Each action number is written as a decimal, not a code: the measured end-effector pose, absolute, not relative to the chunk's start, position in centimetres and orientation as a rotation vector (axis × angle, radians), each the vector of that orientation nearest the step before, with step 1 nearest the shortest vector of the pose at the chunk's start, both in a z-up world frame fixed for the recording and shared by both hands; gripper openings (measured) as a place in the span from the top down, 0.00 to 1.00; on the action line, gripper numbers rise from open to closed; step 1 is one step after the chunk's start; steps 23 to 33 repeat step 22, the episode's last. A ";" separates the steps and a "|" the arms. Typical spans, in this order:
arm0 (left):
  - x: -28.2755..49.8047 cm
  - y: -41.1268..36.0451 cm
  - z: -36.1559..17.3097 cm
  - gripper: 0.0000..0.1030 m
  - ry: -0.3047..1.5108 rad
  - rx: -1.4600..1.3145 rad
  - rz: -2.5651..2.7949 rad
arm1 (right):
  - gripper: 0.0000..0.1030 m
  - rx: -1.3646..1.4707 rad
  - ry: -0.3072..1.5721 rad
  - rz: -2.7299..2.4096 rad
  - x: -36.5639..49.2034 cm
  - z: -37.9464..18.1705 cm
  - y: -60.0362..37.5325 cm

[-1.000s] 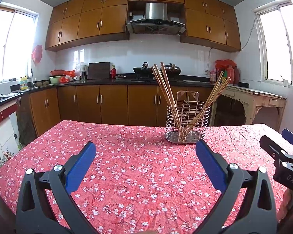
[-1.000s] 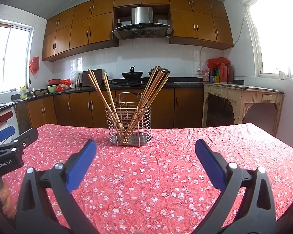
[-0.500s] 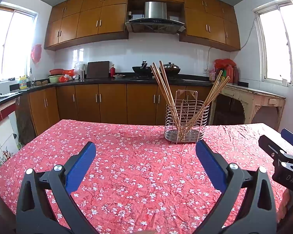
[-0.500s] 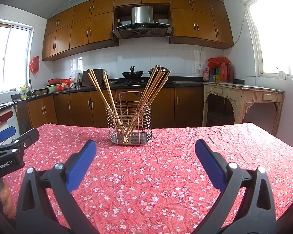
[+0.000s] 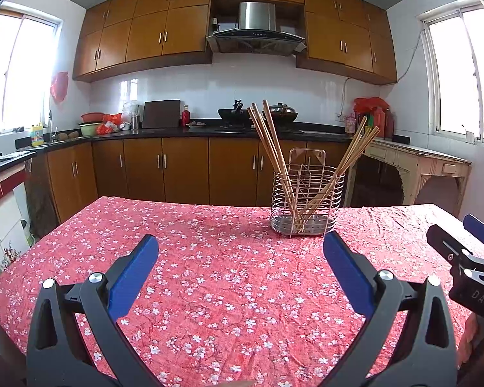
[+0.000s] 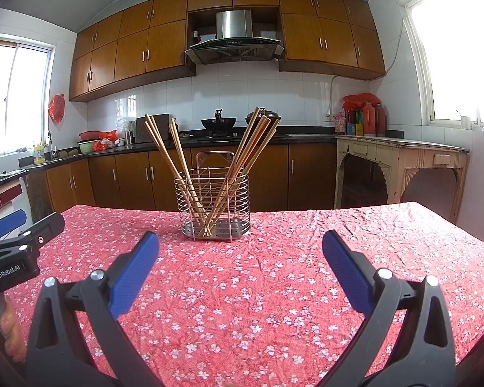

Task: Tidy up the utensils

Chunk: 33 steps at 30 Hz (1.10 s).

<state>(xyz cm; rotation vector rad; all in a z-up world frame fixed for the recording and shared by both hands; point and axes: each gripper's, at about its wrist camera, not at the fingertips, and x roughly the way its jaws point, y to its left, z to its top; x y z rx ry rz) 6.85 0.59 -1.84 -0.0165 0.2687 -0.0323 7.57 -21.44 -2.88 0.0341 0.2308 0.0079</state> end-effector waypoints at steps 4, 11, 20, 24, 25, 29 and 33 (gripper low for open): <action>6.9 0.6 -1.8 0.02 0.269 -0.016 -0.032 | 0.04 0.034 0.231 0.008 7.6 -2.9 -21.5; 6.9 0.5 -1.8 0.02 0.269 -0.016 -0.028 | 0.04 0.034 0.231 0.007 7.6 -2.8 -21.5; 6.8 0.5 -1.8 0.02 0.269 -0.018 -0.030 | 0.04 0.036 0.227 0.006 7.5 -3.1 -21.5; 6.8 0.5 -1.7 0.02 0.273 -0.022 -0.035 | 0.04 0.037 0.227 0.005 7.4 -3.2 -21.5; 6.8 0.5 -1.7 0.02 0.273 -0.022 -0.035 | 0.04 0.037 0.227 0.005 7.4 -3.2 -21.5; 6.8 0.5 -1.7 0.02 0.273 -0.022 -0.035 | 0.04 0.037 0.227 0.005 7.4 -3.2 -21.5; 6.8 0.5 -1.7 0.02 0.273 -0.022 -0.035 | 0.04 0.037 0.227 0.005 7.4 -3.2 -21.5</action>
